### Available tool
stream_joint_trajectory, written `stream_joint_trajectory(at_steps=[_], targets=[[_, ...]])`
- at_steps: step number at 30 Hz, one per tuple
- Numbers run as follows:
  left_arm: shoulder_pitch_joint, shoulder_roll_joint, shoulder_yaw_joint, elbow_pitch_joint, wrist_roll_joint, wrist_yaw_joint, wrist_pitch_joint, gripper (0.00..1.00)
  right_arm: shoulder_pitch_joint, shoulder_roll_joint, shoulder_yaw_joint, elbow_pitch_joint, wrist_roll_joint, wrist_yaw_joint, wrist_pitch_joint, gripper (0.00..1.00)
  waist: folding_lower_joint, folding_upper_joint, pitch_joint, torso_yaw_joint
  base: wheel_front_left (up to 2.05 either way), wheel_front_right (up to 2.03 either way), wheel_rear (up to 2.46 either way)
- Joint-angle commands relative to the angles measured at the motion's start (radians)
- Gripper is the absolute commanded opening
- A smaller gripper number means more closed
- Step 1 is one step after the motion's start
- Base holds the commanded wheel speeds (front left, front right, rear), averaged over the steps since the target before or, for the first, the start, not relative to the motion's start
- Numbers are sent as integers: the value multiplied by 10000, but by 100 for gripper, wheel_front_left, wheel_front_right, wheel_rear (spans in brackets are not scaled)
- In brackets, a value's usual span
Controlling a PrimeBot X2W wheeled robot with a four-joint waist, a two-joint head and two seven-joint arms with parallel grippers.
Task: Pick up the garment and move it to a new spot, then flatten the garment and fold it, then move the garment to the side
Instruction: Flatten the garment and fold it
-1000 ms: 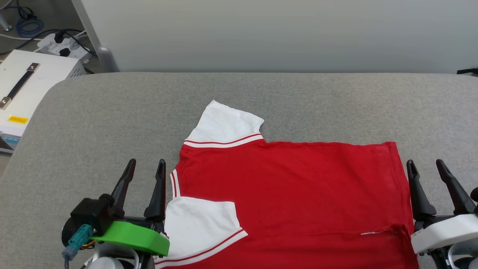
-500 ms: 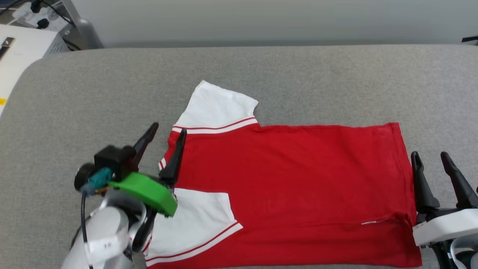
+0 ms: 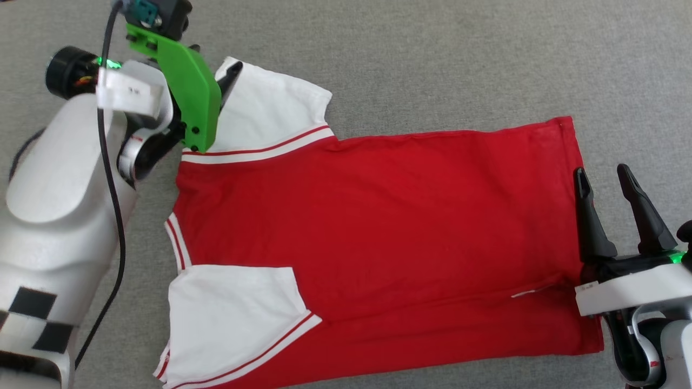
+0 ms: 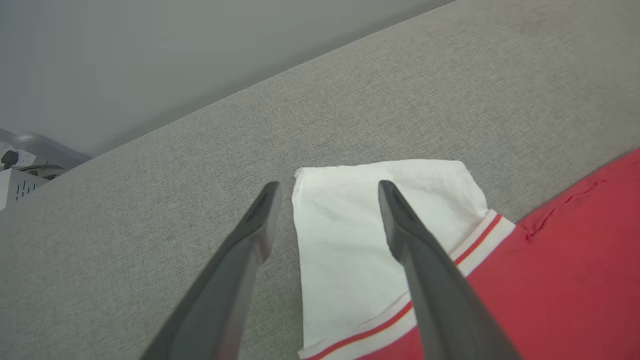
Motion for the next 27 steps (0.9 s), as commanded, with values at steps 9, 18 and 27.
stream_joint_trajectory(at_steps=[9, 18, 27], targets=[[-1908, 175, -276, 2010, -499, -26, 1906, 100, -654, 114, 408, 229, 154, -7, -343, 100, -1, 0, 1326, -1068, 0, 0, 0], [-2054, 42, -484, 3530, -576, 28, 2493, 100, -883, 169, 598, 410, 145, -7, -485, 100, -1, 0, 1545, -1185, 0, 0, 0], [-1735, -260, -324, 3847, -1170, 2, 2127, 0, -867, 80, 437, 448, 100, -7, -312, 100, -1, 0, 1071, -927, 0, 0, 0]])
